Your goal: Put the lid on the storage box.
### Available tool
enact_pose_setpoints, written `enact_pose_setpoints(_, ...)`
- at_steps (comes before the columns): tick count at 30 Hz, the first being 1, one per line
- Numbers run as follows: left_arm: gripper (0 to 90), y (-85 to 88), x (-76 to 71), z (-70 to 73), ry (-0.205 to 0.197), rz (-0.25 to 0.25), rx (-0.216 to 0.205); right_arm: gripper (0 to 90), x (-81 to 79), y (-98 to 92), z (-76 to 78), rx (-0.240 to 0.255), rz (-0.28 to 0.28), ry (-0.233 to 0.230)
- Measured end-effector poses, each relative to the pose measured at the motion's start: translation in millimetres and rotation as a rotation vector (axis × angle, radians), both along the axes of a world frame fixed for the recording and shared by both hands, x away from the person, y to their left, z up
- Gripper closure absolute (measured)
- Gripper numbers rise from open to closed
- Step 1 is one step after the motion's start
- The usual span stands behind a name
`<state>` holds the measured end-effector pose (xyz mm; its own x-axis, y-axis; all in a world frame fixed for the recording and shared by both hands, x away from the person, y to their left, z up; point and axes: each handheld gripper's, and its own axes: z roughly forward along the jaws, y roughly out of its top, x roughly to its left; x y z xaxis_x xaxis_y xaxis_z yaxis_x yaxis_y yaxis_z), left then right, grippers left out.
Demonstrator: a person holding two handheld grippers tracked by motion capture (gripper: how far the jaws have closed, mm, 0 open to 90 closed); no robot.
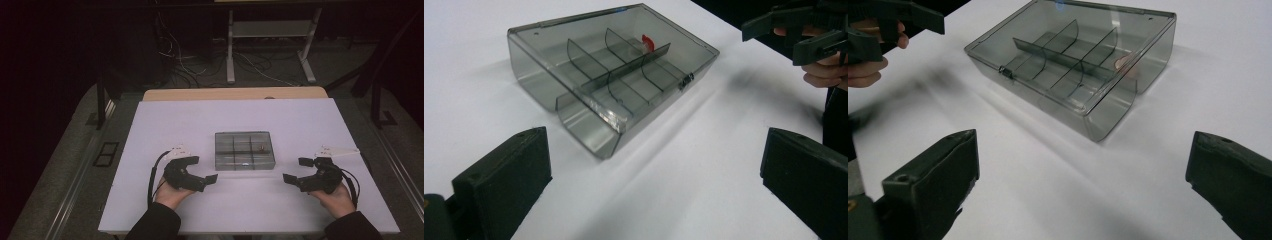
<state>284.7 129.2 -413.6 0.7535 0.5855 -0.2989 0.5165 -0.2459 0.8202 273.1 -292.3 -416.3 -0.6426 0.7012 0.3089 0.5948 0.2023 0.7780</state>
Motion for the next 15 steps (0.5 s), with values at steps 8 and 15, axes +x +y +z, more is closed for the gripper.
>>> enact_pose_setpoints(8,0.0,16.6,-18.6,-7.2,-0.001,0.029,-0.014,0.6,-12.1,-4.9,-4.5,0.002,0.006,-0.003)
enact_pose_setpoints(15,0.0,25.9,-33.6,-13.0,-0.014,0.027,-0.003,0.6,-20.5,-10.8,-10.0,0.011,-0.005,0.009)
